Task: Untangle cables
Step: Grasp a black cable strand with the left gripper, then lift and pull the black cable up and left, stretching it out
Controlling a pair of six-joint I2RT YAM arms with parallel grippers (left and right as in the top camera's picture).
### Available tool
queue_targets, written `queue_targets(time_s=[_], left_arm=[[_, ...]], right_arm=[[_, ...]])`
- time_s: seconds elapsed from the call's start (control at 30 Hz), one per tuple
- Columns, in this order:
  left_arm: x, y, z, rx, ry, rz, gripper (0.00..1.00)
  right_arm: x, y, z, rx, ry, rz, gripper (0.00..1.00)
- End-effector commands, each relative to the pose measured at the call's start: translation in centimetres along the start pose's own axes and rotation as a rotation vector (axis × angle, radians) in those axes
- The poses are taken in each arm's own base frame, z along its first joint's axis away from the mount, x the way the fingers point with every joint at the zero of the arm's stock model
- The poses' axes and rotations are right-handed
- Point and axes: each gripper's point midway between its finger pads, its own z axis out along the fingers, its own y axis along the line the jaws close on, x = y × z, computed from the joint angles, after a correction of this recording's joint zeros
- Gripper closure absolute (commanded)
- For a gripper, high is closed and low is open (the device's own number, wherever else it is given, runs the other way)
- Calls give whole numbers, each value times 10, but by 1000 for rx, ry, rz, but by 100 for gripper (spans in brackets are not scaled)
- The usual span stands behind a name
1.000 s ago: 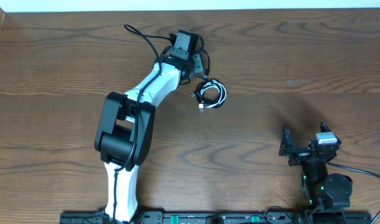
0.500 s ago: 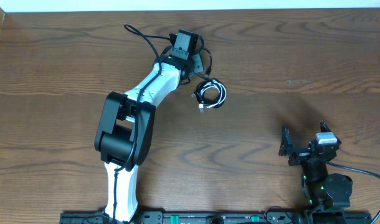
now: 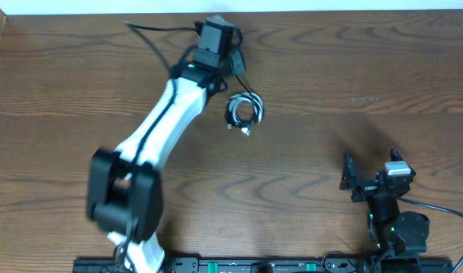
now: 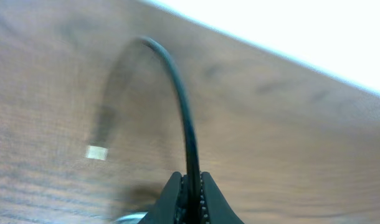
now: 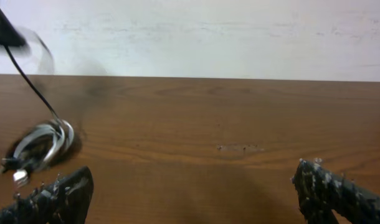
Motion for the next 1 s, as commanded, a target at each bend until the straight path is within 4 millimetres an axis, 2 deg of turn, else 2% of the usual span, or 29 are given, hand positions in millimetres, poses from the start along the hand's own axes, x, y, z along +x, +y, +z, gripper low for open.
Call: queue_targets(time_s=[0.0, 0.17, 0.3, 0.53, 0.63, 0.7, 0.87, 0.97], left_arm=[[-47, -33, -75, 116, -147, -114, 93], [-73, -63, -152, 240, -267, -120, 93], [-90, -73, -201, 315, -355, -123, 93], [-117, -90, -277, 463, -512, -150, 93], [-123, -106, -308, 594, -540, -177, 93], [-128, -115, -327, 674, -562, -195, 94], [-142, -123, -360, 782, -630, -256, 92], [-143, -123, -361, 788, -638, -255, 92]], right_arm=[[1, 1, 0, -2, -1, 10, 1], [1, 1, 0, -2, 0, 10, 1], [1, 1, 0, -2, 0, 10, 1], [1, 1, 0, -2, -1, 10, 1], [1, 1, 0, -2, 0, 10, 1], [1, 1, 0, -2, -1, 10, 1], [1, 1, 0, -2, -1, 10, 1], [1, 1, 0, -2, -1, 10, 1]])
